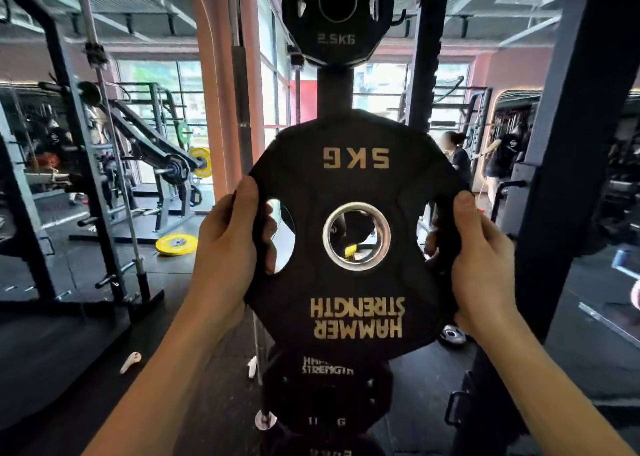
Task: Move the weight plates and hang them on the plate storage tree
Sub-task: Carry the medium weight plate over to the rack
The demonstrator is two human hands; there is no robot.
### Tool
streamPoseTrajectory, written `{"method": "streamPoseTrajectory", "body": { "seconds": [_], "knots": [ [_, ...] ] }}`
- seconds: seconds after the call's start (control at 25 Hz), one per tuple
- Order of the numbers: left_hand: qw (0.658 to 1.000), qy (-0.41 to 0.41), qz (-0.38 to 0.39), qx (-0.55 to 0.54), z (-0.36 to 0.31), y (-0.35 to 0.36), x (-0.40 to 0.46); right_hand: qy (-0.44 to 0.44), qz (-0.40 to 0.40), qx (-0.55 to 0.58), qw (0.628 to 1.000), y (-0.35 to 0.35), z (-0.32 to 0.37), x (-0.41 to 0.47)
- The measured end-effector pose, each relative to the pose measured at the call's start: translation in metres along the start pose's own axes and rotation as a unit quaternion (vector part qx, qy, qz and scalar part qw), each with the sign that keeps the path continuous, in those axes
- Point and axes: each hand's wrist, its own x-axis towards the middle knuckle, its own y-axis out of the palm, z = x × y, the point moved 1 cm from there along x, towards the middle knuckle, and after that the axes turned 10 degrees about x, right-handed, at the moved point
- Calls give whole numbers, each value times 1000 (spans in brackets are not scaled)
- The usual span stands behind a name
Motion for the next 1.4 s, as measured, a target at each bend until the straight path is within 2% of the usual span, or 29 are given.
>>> {"method": "streamPoseTrajectory", "body": {
  "seconds": [0.28,0.48,0.76,1.0,1.4],
  "knots": [
    [1000,-13,10,15,67,11,73,14,-7,-51,999,17,-63,58],
    [999,-40,-1,25,100,19,94,24,19,-85,996,20,-98,83],
    [997,-16,18,69,127,28,137,23,38,-123,991,25,-126,125],
    [997,-43,10,63,147,43,173,2,47,-113,992,31,-148,164],
    [992,8,-17,125,187,54,223,7,52,-155,986,32,-181,211]
  ]
}}
